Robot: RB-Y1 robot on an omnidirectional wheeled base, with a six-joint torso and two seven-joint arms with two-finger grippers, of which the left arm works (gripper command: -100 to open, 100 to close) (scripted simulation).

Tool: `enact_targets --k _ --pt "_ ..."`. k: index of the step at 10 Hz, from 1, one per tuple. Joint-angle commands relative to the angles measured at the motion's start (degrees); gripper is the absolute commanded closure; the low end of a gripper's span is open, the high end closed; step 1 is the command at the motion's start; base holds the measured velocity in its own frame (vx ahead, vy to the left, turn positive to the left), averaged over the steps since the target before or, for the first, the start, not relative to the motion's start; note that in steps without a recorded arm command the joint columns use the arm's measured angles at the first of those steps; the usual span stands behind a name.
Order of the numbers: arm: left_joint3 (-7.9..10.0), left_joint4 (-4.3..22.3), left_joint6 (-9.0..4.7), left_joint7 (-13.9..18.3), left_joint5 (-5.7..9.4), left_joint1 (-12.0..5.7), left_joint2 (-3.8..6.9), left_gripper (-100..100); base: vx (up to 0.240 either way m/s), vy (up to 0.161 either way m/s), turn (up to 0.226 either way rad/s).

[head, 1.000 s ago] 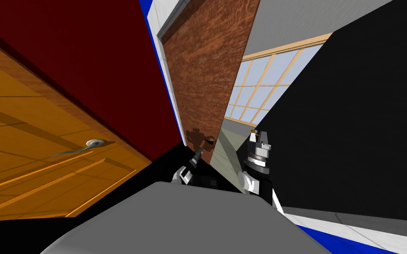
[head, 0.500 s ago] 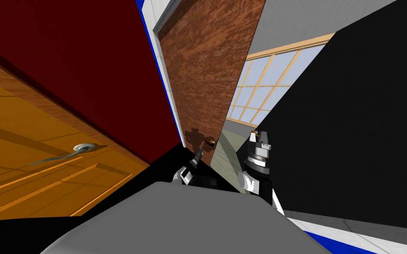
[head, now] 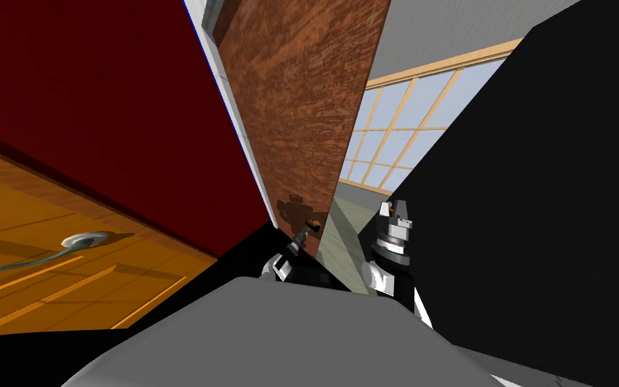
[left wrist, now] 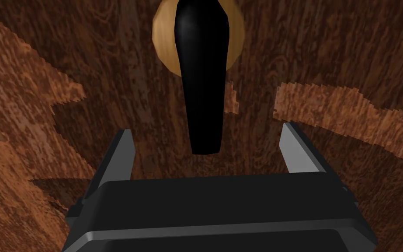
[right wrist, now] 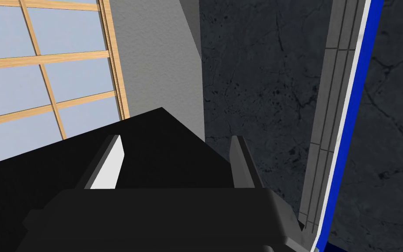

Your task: Push the door open

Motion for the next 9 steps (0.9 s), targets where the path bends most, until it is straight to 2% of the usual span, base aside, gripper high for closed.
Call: enact_targets --k 1,2,3,4,9 --pt "0.26 0.4 -0.14 -0.2 0.11 -0.17 -0.60 -100 0.176 -0.113 -0.029" --pt "0.43 0.6 -0.19 -0.3 0.18 -0.24 -1.33 -100 0.182 -0.094 -0.029" --pt "0.27 0.1 0.02 -0.2 0.10 0.01 -0.89 -100 0.080 -0.041 0.000" --pt "0.27 0.1 0.02 -0.2 0.10 0.01 -0.89 100 -0.011 0.004 0.005" --pt "0.27 0.1 0.02 -0.2 0.10 0.01 -0.89 100 -0.007 0.007 -0.007"
